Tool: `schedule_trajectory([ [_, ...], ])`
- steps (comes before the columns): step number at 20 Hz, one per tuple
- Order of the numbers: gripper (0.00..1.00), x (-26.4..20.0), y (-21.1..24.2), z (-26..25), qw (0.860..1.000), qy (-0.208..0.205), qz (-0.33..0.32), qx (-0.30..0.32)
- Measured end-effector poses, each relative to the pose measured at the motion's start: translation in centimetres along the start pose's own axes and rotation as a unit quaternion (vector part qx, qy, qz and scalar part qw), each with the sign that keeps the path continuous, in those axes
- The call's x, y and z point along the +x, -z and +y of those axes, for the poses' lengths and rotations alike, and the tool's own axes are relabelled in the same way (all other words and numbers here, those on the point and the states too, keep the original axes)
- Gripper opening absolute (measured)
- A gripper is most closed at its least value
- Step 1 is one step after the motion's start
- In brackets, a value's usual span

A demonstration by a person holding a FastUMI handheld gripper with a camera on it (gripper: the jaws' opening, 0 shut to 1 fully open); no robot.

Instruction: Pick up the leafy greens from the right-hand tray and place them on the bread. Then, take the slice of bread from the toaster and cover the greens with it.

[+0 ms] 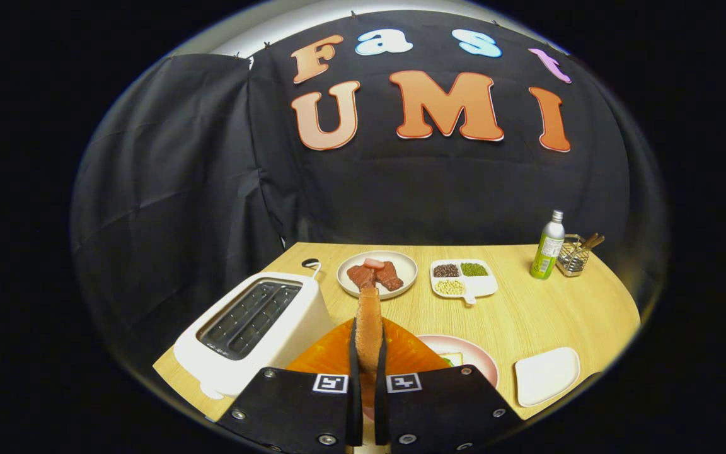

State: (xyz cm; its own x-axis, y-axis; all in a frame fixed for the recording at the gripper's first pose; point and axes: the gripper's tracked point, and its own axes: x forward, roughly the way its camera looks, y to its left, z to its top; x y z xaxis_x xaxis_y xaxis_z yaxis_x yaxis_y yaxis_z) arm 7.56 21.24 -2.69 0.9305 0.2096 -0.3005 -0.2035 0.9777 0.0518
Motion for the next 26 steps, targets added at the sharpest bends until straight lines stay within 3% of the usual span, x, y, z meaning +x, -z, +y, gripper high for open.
schedule_trajectory([
  [16,0.08,2.8,5.3,-4.9,0.999,-0.013,0.039,0.035],
  [23,0.19,4.0,7.2,-8.6,0.995,0.008,0.068,0.069],
  [26,0.34,4.3,8.0,-9.8,0.994,0.017,0.079,0.078],
])
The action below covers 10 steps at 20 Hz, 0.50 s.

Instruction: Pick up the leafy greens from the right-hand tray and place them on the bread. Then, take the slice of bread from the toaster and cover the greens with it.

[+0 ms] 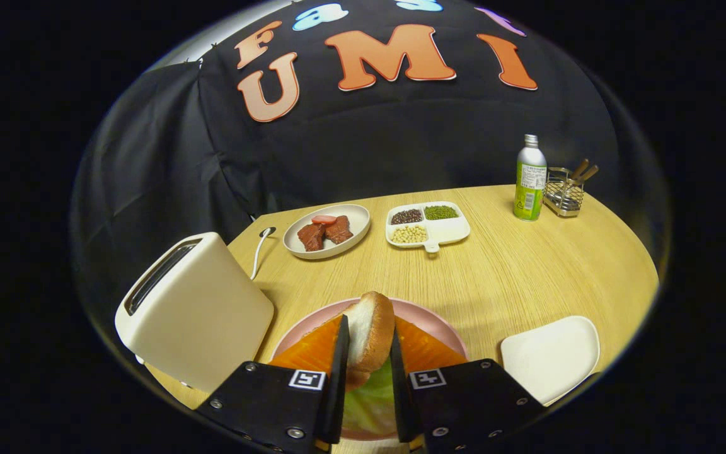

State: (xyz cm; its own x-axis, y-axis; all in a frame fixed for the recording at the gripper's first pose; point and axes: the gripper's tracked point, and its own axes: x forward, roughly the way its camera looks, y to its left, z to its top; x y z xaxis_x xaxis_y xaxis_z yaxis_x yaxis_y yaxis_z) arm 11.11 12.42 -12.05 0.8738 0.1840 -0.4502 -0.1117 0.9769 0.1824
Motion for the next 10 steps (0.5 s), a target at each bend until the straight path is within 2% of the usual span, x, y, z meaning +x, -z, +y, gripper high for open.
schedule_trajectory([
  [6,0.58,0.1,1.3,-2.9,0.999,0.037,0.018,-0.005],
  [9,0.67,-0.2,0.9,-4.4,0.999,0.052,0.01,-0.013],
  [10,0.72,-0.5,0.6,-5.0,0.998,0.057,0.005,-0.018],
])
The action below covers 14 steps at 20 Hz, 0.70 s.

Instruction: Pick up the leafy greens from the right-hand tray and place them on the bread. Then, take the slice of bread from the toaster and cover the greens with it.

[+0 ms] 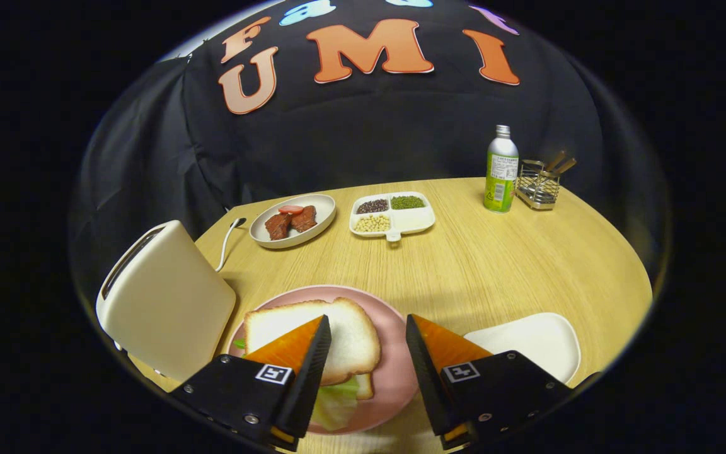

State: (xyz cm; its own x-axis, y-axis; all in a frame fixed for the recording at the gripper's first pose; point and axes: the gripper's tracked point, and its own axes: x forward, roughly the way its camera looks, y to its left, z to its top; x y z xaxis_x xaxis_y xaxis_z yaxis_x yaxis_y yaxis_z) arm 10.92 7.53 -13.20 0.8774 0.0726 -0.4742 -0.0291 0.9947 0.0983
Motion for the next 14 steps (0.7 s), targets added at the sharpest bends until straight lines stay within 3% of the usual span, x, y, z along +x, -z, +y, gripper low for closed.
schedule_trajectory([
  [2,0.83,-0.8,-0.7,-1.2,1.0,0.01,-0.011,-0.007],
  [8,0.97,-4.1,-4.1,-6.0,0.997,0.038,-0.064,-0.02],
  [14,0.97,-8.4,-8.8,-11.1,0.984,0.08,-0.144,-0.068],
])
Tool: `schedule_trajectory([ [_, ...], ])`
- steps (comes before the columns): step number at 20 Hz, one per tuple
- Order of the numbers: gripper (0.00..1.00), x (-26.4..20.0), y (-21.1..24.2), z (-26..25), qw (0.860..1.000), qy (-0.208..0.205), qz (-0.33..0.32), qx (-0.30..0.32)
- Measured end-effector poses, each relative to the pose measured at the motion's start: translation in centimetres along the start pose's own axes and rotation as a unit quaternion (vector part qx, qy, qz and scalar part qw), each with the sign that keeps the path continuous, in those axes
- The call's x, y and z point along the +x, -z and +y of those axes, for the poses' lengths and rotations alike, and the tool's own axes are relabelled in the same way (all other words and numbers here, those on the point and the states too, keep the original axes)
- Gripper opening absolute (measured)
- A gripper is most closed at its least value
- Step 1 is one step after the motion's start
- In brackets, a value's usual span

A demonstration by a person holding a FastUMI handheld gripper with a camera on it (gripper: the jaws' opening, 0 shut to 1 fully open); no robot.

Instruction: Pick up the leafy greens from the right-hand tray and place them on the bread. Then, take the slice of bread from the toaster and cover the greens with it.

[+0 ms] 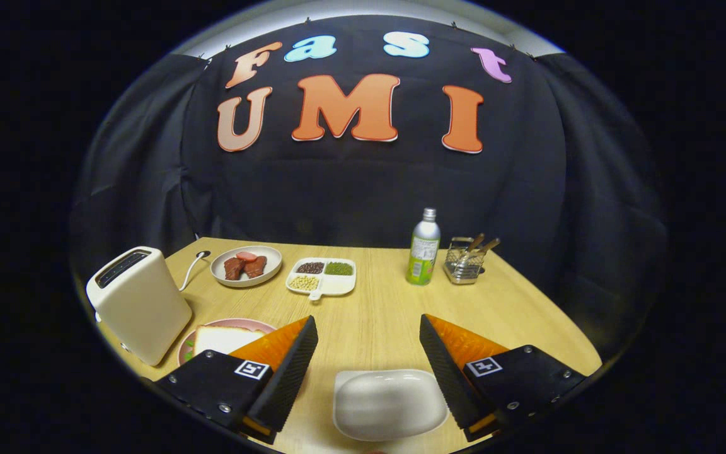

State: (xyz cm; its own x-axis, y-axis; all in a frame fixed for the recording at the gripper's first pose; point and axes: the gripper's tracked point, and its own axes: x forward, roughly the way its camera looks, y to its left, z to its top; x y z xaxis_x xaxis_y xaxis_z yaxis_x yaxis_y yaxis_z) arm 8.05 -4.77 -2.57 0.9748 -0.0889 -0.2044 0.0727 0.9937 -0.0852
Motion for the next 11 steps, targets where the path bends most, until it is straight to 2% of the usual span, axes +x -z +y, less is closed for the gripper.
schedule_trajectory([
  [4,0.98,-1.7,-1.6,-1.4,0.999,-0.008,-0.03,0.009],
  [11,0.97,-4.0,-3.6,-4.5,0.996,0.017,-0.087,-0.011],
])
